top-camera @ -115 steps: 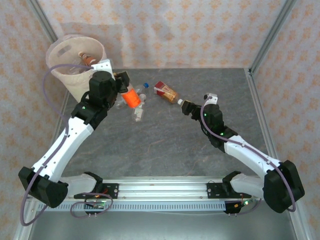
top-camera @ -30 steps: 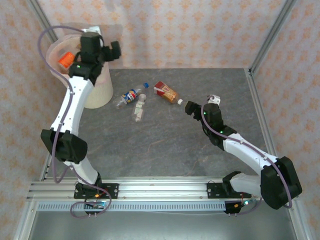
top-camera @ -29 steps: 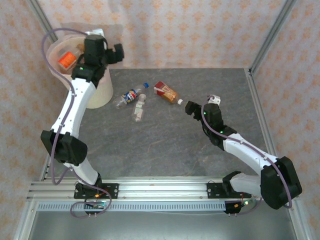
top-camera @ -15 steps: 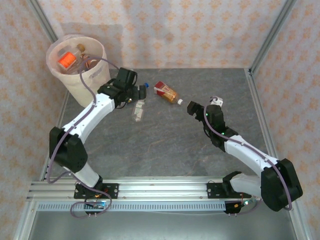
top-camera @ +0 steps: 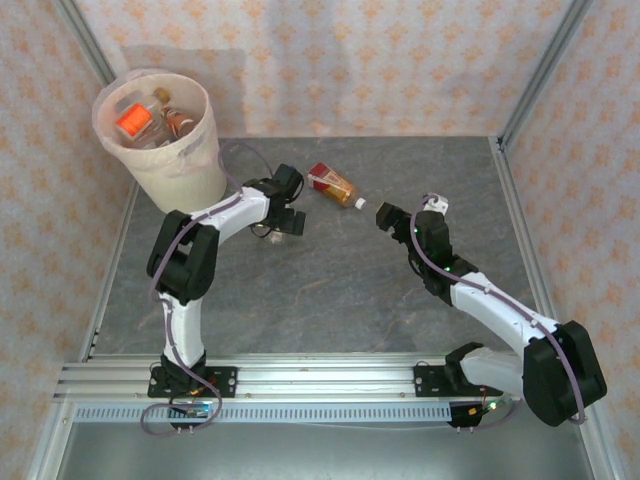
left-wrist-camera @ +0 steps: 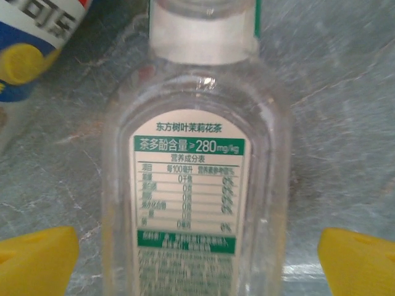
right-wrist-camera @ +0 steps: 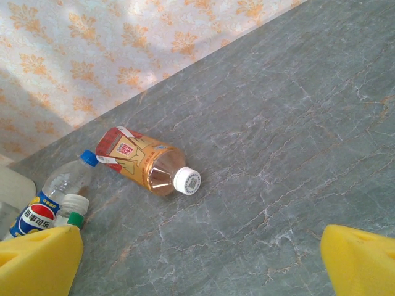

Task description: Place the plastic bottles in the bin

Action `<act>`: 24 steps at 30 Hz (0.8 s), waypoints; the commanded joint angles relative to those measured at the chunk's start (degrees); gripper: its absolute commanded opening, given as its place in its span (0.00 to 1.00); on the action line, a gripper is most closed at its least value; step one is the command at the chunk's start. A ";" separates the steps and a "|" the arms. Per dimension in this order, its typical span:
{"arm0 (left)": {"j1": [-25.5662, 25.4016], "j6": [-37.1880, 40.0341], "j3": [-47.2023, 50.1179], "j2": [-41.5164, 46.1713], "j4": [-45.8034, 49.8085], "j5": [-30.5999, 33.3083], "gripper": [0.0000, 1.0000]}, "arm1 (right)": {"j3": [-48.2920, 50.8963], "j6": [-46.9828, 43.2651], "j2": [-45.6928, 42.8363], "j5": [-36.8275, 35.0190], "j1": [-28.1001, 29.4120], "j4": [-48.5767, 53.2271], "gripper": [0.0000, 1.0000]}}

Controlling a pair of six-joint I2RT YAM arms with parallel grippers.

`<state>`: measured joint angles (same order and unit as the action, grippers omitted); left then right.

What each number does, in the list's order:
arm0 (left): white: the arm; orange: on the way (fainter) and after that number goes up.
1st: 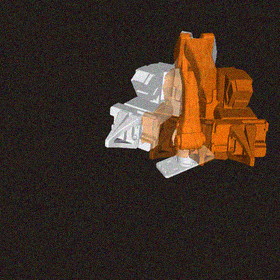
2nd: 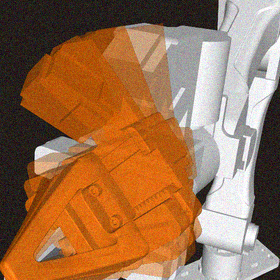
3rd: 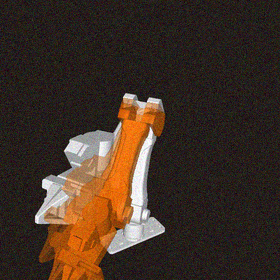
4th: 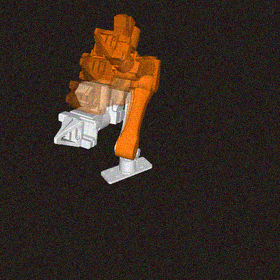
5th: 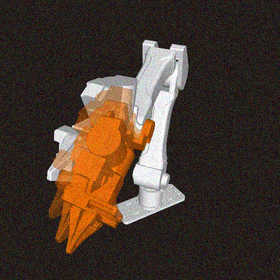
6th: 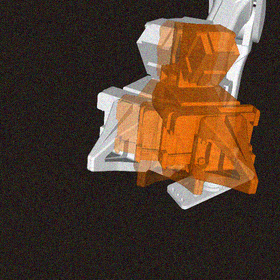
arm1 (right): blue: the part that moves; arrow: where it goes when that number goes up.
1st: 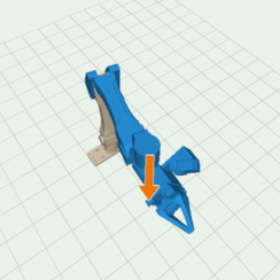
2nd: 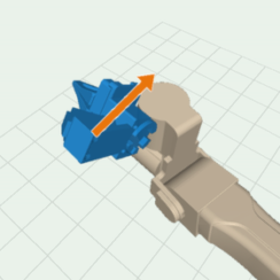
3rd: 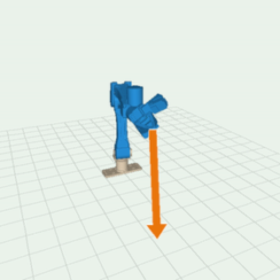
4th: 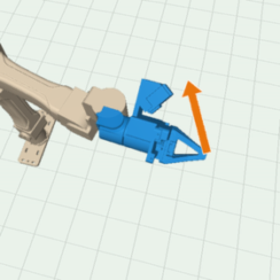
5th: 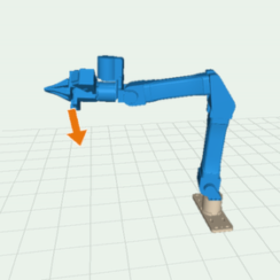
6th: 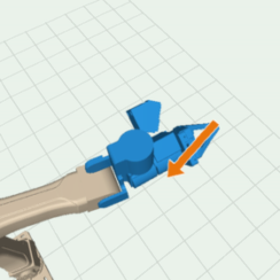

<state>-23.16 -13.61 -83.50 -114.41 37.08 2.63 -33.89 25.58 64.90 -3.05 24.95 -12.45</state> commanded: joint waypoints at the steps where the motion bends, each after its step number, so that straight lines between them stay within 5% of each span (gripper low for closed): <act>1: -0.17 0.93 -2.06 -0.01 0.43 4.35 0.98 | 0.69 0.81 -0.68 -0.82 -0.28 -0.82 0.99; 24: -2.48 1.66 -3.12 -2.02 -1.78 7.74 0.62 | 1.11 0.34 -2.30 -1.21 -0.59 0.67 0.99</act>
<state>-25.58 -12.14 -85.17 -117.91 34.92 9.41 -33.87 25.76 63.94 -3.09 24.91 -12.40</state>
